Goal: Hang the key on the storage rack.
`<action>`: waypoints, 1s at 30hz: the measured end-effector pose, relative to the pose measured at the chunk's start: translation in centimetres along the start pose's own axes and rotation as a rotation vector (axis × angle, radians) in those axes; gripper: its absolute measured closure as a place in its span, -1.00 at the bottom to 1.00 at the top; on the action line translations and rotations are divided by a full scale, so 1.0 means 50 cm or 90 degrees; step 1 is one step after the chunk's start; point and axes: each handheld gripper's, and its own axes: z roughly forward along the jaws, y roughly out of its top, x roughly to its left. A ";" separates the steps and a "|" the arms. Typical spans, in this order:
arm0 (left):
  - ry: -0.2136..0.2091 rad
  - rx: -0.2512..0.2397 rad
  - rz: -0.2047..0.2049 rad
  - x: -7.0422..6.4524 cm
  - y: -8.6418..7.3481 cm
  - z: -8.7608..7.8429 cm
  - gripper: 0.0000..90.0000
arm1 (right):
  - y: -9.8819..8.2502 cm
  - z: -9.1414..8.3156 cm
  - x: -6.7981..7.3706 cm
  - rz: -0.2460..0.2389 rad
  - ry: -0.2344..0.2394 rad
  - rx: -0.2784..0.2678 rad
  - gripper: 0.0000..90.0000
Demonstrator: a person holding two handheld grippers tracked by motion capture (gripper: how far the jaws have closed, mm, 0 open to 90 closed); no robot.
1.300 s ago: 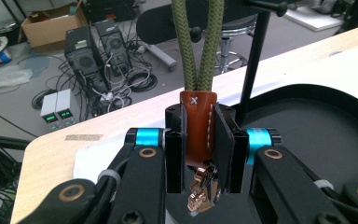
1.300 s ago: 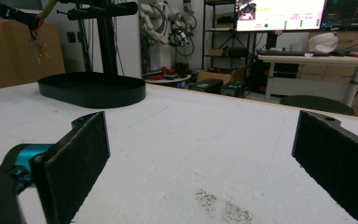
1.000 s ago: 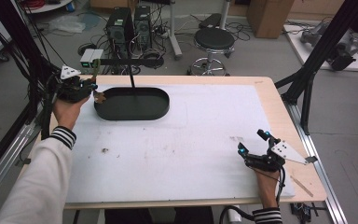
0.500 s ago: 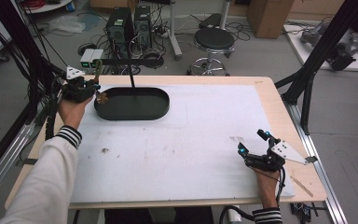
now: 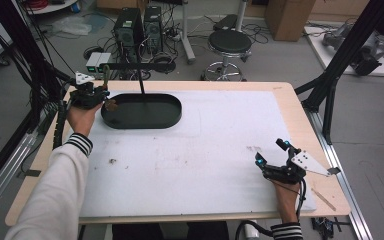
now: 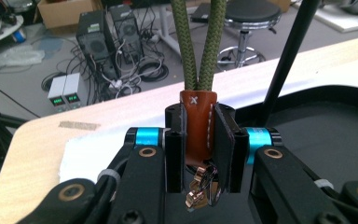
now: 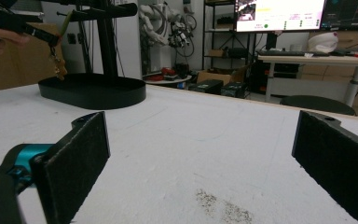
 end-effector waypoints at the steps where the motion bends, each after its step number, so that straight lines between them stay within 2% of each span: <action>1: -0.001 0.000 0.000 0.000 0.000 0.002 0.68 | 0.000 0.000 0.000 0.000 0.000 0.000 -0.93; 10: 0.000 -0.002 -0.010 0.006 -0.004 0.013 0.67 | 0.000 0.000 0.000 -0.001 0.000 0.001 -0.93; 12: 0.001 -0.003 -0.020 0.009 -0.004 0.012 0.66 | 0.000 0.001 -0.001 -0.005 0.000 -0.004 -0.93; 14: 0.006 -0.004 -0.033 0.011 -0.003 0.010 0.60 | 0.000 0.000 0.000 -0.001 0.000 -0.001 -0.93; 16: 0.003 -0.007 -0.030 0.017 -0.005 0.009 0.45 | 0.000 0.000 0.000 -0.001 0.001 0.001 -0.93; 18: -0.011 -0.013 -0.045 0.024 -0.007 0.009 0.13 | 0.000 0.000 -0.001 -0.001 0.002 -0.002 -0.93; 20: -0.041 -0.013 -0.055 0.029 -0.009 0.007 -0.15 | 0.000 0.000 -0.001 0.001 0.003 -0.001 -0.93; 23: -0.085 -0.042 -0.032 0.025 -0.015 -0.005 -0.50 | 0.000 0.000 -0.002 0.000 0.001 -0.001 -0.93; 28: -0.155 -0.088 -0.017 0.015 -0.022 -0.045 -0.67 | 0.000 0.000 0.000 -0.001 0.002 0.001 -0.93; 30: -0.167 -0.103 -0.023 0.010 -0.028 -0.065 -0.80 | 0.000 0.000 0.000 0.000 0.002 0.000 -0.93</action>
